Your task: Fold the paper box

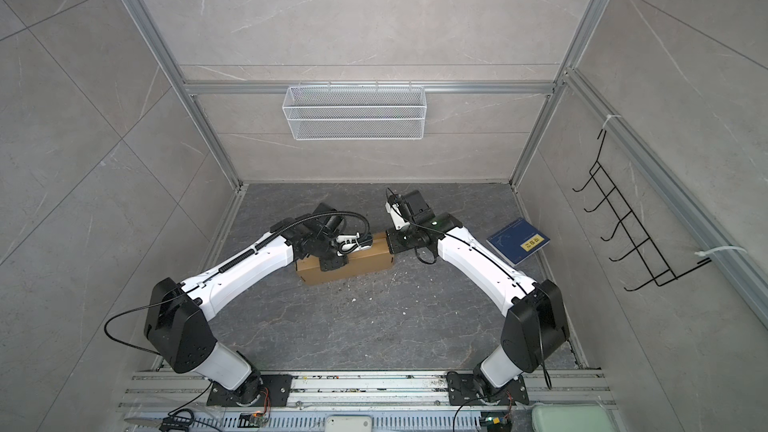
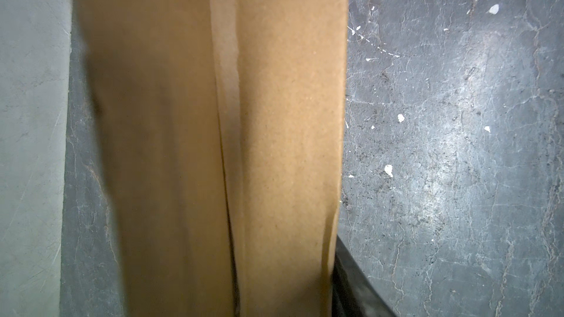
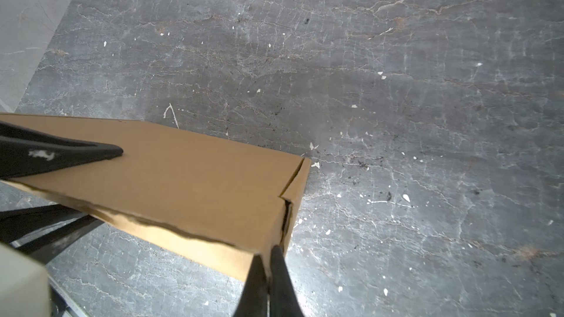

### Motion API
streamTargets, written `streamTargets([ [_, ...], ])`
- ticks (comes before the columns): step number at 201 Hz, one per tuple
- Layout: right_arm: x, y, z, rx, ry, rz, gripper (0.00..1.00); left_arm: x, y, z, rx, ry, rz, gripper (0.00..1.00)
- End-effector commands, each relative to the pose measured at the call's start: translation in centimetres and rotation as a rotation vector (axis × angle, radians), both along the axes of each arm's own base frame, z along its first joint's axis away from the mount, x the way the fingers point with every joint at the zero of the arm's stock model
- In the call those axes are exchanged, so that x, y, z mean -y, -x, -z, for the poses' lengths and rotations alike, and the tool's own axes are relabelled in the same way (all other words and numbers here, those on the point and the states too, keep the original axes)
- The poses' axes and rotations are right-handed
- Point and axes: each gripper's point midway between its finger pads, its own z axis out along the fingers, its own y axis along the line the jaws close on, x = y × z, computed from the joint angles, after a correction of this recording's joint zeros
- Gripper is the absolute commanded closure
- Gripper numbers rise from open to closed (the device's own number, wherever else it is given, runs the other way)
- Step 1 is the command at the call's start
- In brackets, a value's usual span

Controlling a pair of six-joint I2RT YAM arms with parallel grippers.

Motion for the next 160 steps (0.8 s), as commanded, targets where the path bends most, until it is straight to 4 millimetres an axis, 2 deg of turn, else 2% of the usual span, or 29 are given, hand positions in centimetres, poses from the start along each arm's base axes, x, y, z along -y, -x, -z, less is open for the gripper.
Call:
streamTargets([
  [1,-0.8,1.3,0.9,-0.036,-0.004,-0.027,1.0,0.0,0.2,3.0,-0.079,-0.012,-0.021,0.54],
  [69,-0.7,1.2,1.3,-0.04,0.015,-0.028,1.0,-0.2,-0.1,2.9,-0.067,-0.024,-0.036,0.45],
  [160,-0.5,1.0,1.7,-0.044,0.039,-0.028,1.0,-0.9,-0.5,1.0,-0.026,-0.032,-0.06,0.32],
])
